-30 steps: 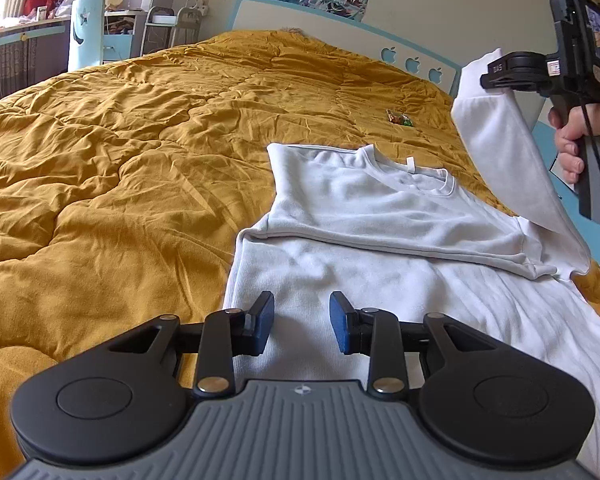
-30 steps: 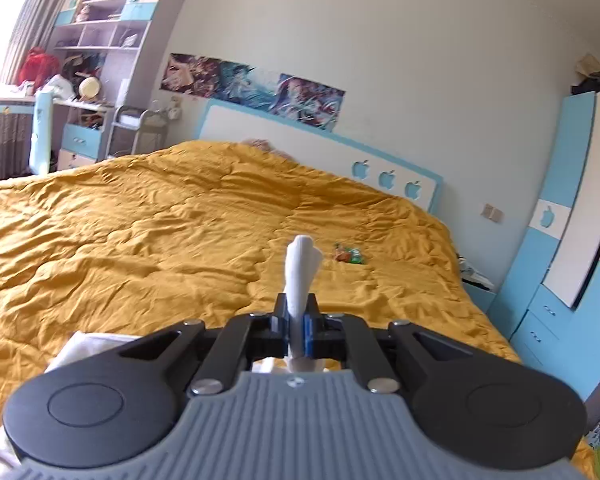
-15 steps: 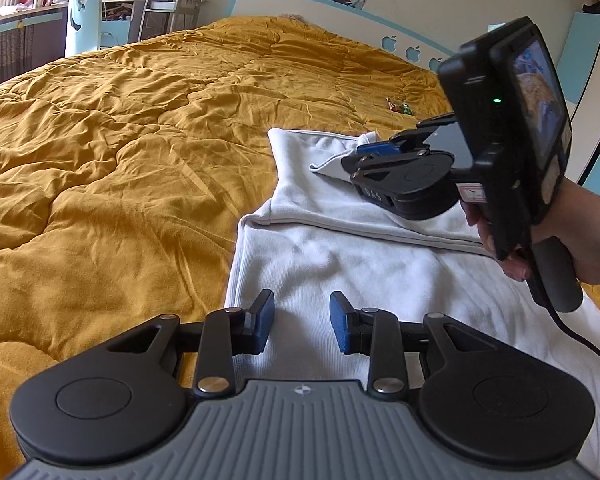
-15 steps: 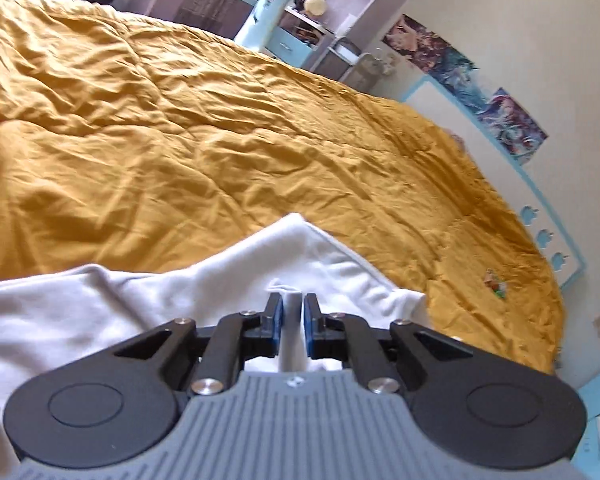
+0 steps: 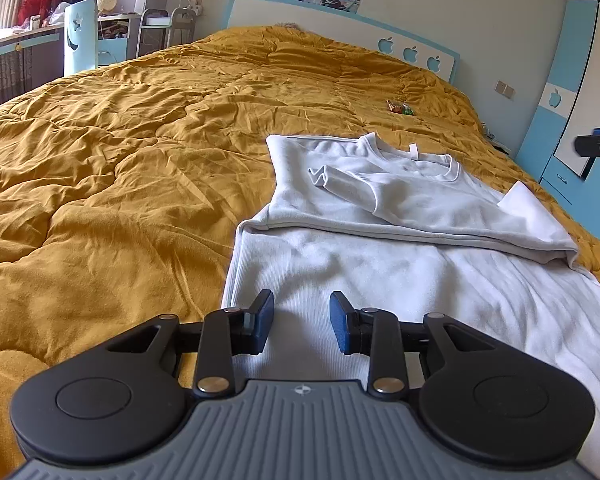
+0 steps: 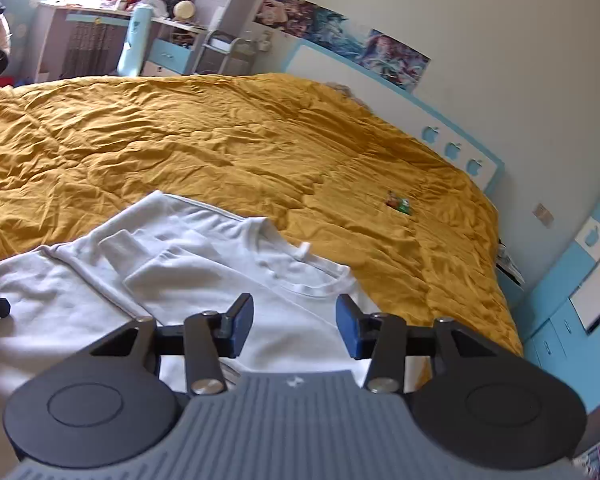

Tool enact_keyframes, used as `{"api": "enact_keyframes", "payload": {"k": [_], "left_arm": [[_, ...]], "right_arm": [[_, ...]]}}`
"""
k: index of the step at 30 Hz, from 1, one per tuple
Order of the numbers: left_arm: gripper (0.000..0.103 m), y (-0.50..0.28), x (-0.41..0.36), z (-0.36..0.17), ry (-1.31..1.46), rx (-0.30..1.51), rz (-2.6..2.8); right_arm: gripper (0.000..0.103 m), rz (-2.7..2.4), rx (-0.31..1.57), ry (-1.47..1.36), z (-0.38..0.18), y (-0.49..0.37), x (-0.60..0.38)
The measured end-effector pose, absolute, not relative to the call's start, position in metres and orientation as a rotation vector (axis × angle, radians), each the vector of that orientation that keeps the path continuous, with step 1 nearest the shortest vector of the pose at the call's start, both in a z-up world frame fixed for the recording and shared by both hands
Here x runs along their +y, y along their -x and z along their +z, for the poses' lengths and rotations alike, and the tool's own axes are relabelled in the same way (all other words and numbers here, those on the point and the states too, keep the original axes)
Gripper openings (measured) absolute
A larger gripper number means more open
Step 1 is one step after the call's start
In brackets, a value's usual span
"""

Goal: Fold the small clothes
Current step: 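Grasp the side edge of the sweatshirt body with the right tool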

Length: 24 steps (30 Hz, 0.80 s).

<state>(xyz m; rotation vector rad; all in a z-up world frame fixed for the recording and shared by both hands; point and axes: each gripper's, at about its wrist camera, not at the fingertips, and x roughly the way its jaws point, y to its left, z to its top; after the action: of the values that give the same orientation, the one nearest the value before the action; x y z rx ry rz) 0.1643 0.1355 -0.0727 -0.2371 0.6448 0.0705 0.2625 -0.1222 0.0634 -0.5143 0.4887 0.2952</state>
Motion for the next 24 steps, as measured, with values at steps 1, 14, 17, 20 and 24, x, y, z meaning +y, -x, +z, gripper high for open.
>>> {"api": "enact_keyframes", "payload": {"k": [1, 14, 17, 20, 24], "left_arm": [[0.038, -0.165, 0.134, -0.073, 0.229, 0.645, 0.075], [0.038, -0.166, 0.121, -0.08, 0.138, 0.634, 0.105], [0.038, -0.165, 0.12, -0.081, 0.128, 0.629, 0.109], [0.038, -0.163, 0.121, -0.083, 0.138, 0.619, 0.11], [0.038, -0.159, 0.128, -0.083, 0.184, 0.608, 0.109]], "right_arm": [[0.042, 0.262, 0.492, 0.49, 0.079, -0.255, -0.142], [0.047, 0.052, 0.379, 0.276, 0.218, -0.099, -0.261], [0.048, 0.074, 0.373, 0.193, 0.225, -0.085, -0.265], [0.048, 0.11, 0.364, 0.124, 0.208, -0.097, -0.265], [0.046, 0.13, 0.412, 0.117, 0.143, -0.151, -0.256]]}}
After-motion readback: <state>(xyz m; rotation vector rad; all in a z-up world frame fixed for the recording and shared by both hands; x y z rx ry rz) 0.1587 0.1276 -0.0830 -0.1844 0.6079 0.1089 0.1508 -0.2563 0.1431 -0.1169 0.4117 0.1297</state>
